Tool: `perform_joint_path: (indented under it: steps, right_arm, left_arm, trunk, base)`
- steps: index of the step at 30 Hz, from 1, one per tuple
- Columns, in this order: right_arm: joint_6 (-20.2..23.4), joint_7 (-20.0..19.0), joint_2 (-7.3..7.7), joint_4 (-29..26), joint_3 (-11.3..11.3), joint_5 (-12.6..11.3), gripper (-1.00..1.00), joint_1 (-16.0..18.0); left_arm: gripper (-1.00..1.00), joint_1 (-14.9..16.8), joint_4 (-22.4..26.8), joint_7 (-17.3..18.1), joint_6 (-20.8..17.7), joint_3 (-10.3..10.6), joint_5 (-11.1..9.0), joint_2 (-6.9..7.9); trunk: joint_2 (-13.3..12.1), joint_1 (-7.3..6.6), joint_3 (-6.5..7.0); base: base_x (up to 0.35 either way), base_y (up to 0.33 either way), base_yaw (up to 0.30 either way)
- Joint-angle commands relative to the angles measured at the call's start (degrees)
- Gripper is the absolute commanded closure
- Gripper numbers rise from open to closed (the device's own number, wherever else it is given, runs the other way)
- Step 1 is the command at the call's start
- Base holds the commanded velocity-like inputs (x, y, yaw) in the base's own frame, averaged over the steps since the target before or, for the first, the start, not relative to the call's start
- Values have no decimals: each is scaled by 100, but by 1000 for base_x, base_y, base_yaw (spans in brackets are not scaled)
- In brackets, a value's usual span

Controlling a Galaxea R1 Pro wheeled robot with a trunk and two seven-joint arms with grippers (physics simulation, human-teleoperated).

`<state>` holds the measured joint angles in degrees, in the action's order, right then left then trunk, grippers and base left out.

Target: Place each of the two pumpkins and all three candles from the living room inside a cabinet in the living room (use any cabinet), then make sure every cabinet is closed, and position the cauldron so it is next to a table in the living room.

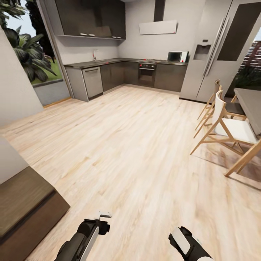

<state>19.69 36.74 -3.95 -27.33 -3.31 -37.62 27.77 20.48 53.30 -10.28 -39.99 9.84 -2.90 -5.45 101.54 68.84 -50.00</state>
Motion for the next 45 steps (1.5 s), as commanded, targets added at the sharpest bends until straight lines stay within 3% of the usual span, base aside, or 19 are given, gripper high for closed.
perform_joint_path:
  steps: [1,10,45]
  right_arm:
    - [0,0,0,0,1,0,-100,0]
    - [0,0,-5,0,5,0,-100,0]
    - [0,0,-26,0,14,18,-100,0]
  left_arm:
    - [-100,0,0,0,0,0,0,0]
    - [-100,0,-1,0,0,-1,0,0]
    - [-100,0,2,-9,-26,-24,-30,-9]
  trunk:
    - [0,0,0]
    - [0,0,0]
    - [0,0,0]
  base:
    - [208,-169,293]
    - [139,-126,293]
    - [2,-94,293]
